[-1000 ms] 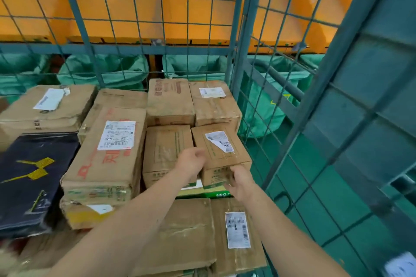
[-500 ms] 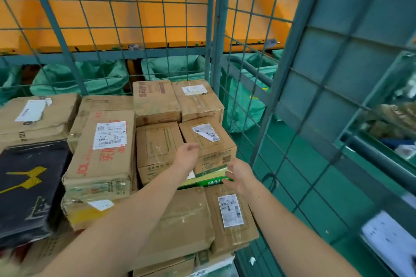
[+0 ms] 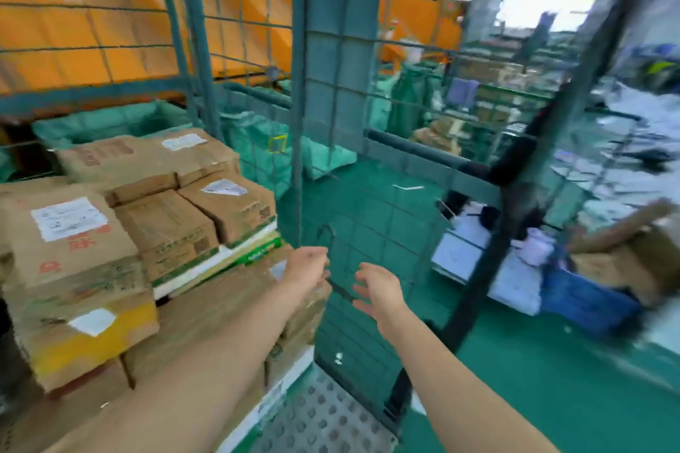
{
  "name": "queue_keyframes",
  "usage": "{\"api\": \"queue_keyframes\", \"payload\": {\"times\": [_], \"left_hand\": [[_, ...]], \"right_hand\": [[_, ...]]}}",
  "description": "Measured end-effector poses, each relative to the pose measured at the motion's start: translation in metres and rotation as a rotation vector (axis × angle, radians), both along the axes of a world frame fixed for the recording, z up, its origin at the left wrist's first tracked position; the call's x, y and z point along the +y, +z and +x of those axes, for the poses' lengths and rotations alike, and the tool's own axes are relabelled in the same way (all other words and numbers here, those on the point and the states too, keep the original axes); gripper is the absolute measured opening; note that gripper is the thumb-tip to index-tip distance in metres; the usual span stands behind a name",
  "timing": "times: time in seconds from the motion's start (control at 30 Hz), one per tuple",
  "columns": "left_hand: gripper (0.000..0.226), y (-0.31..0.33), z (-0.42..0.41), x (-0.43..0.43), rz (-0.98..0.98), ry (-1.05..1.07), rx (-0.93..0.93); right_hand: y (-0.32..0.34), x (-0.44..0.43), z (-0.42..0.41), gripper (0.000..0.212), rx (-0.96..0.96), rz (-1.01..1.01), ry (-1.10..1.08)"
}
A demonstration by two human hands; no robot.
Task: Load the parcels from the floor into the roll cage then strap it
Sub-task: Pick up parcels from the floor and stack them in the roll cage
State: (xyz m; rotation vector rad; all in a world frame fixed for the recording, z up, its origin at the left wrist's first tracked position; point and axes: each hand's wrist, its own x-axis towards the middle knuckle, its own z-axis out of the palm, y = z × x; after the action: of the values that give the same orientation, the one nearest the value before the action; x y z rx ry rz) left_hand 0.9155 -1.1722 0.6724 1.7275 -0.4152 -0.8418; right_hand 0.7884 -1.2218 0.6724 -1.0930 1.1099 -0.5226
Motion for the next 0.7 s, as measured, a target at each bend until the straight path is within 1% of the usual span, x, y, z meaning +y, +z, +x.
{"api": "queue_keyframes", "payload": {"times": [0.1,0.2,0.4,0.7], "left_hand": [[0.022,-0.008,-0.067,0.008,0.009,-0.177,0.019],[0.023,-0.011,-0.133,0.016,0.009,-0.308,0.053],[0.018,-0.015,-0.253,0.018,0.055,-0.558,0.055],[0.018,-0.022,-0.459,-0.018,0.097,-0.949,0.014]], "right_hand": [[-0.009,0.024,-0.074,0.027,-0.002,0.019,-0.162],[-0.012,0.045,-0.143,0.025,-0.014,0.037,-0.294],[-0.015,0.078,-0.272,0.032,0.045,-0.001,-0.530],[-0.022,0.094,-0.475,0.036,0.100,-0.008,-0.936]]}}
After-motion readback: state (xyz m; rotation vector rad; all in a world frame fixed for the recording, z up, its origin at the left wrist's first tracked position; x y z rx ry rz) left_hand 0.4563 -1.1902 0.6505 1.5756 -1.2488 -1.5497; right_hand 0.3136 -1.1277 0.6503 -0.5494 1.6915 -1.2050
